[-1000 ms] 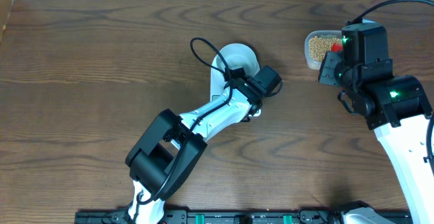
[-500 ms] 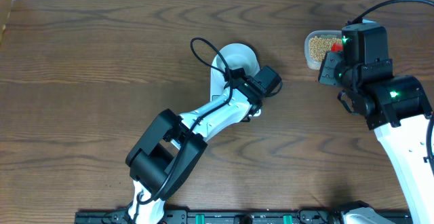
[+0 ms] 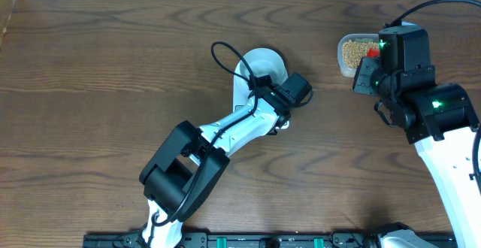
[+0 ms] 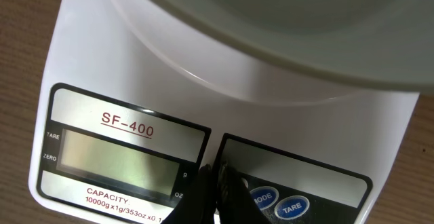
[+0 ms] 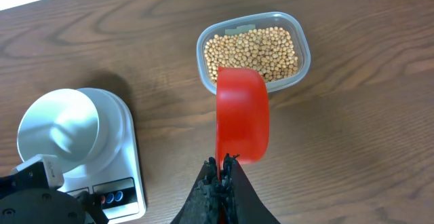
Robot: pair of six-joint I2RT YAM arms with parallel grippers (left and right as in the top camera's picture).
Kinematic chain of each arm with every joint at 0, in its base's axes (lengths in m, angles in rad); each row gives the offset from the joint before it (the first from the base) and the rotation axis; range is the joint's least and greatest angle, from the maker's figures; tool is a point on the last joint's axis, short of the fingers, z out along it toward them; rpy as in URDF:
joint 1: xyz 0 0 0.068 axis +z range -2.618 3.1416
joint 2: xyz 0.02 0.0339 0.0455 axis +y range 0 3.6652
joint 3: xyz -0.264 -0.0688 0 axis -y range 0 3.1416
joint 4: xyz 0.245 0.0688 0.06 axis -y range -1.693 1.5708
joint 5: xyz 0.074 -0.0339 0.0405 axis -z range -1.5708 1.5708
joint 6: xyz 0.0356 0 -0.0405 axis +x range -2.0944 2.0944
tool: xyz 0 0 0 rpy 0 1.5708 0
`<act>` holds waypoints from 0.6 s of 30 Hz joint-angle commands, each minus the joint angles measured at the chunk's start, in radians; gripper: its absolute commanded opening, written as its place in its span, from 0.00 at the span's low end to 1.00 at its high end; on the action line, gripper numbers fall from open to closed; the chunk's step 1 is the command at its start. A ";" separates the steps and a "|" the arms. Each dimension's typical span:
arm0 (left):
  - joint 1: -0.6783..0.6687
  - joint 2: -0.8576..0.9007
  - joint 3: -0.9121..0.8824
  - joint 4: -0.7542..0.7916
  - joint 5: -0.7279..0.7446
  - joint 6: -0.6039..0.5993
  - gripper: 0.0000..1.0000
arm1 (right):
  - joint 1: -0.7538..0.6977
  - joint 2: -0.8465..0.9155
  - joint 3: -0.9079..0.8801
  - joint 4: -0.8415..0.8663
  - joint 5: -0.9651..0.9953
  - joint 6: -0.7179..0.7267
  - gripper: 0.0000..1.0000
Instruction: Scoop item into bowl and weigh 50g on scale
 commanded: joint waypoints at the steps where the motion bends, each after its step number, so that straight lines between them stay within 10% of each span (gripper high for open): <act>1: -0.013 0.051 -0.014 0.003 0.029 -0.002 0.08 | -0.005 -0.003 0.018 -0.002 0.012 -0.012 0.01; 18: -0.012 0.056 -0.014 0.003 0.029 -0.005 0.07 | -0.005 -0.003 0.018 -0.013 0.012 -0.012 0.01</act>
